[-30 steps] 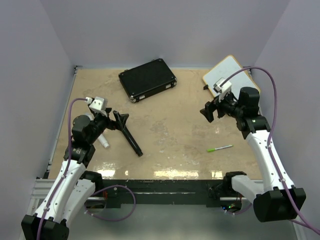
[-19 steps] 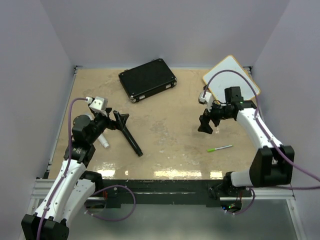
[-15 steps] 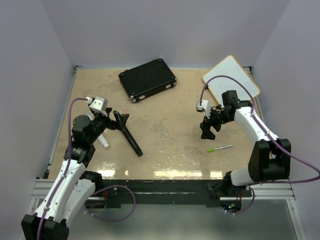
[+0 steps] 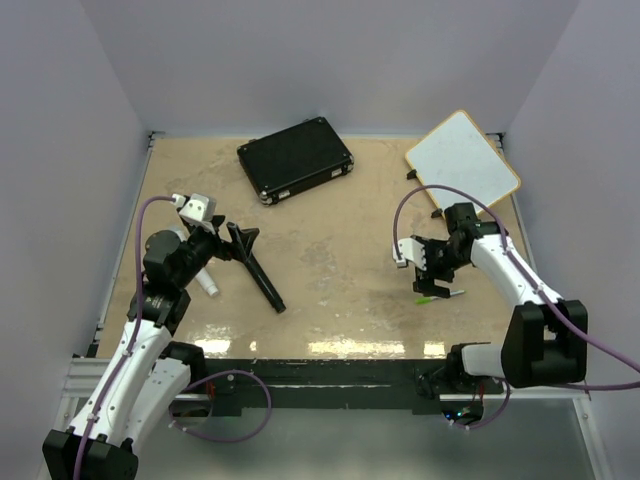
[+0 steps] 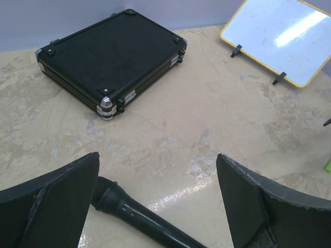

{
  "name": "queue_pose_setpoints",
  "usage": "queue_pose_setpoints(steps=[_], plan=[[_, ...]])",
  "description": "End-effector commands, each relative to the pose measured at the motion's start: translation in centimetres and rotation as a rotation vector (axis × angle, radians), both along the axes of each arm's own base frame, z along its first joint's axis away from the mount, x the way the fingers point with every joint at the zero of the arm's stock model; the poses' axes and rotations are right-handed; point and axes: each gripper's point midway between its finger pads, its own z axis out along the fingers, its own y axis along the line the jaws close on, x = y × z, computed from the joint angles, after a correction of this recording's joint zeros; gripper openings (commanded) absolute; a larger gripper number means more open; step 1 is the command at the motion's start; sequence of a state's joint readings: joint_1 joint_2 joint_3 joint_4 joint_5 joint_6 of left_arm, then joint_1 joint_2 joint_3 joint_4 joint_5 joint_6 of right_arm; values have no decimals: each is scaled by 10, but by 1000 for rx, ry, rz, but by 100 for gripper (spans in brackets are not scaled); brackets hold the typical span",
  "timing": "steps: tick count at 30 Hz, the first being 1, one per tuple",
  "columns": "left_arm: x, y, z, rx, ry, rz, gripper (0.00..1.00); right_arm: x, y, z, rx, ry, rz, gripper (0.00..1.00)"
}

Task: Write a sentence on the whiteboard
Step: Pick up the whiteboard marker from the center of the board.

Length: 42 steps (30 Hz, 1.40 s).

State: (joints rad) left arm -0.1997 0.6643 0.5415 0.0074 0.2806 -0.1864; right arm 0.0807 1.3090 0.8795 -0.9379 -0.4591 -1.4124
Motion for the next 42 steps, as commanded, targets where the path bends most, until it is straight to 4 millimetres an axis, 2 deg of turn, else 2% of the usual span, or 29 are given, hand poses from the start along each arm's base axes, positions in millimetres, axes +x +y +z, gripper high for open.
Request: queue_pose_setpoints(steps=[1,3,9,16,24,27,28,30,33,37,38,39,40,41,42], plan=[[2,-2,23,5,-86,-14,100,-11,0,-14,-36,11,91,87],[2,-1,22,7,-86,-12,100,-19,2,-23,-47,34,100,83],[2,-2,23,6,-89,-14,100,-26,1,-47,-105,49,104,73],[1,-1,24,7,-91,-11,100,-18,2,-60,-132,18,84,61],[0,-1,25,6,-95,-11,100,-24,-5,-71,-183,26,76,44],[0,-1,26,6,-98,-11,100,-21,-7,-69,-194,7,64,36],[0,-1,26,4,-98,-11,100,-20,-7,-69,-195,2,56,23],[-1,-3,27,2,-100,-21,100,-13,-6,-67,-189,-19,21,15],[-4,-18,25,-31,-101,-110,100,-1,1,-63,-148,-32,-62,9],[-20,-55,10,-97,-1,-349,100,18,23,-52,-38,10,-185,1],[-21,-62,2,-119,46,-389,100,28,34,-41,28,20,-233,0],[-25,-71,5,-175,61,-432,96,32,40,-35,58,29,-254,0],[-39,-86,-4,-209,101,-517,93,33,47,-31,97,60,-300,0],[-42,-94,-8,-247,134,-539,91,41,56,-20,150,61,-309,0],[-46,-102,-1,-317,142,-552,89,43,62,-16,180,75,-318,0]])
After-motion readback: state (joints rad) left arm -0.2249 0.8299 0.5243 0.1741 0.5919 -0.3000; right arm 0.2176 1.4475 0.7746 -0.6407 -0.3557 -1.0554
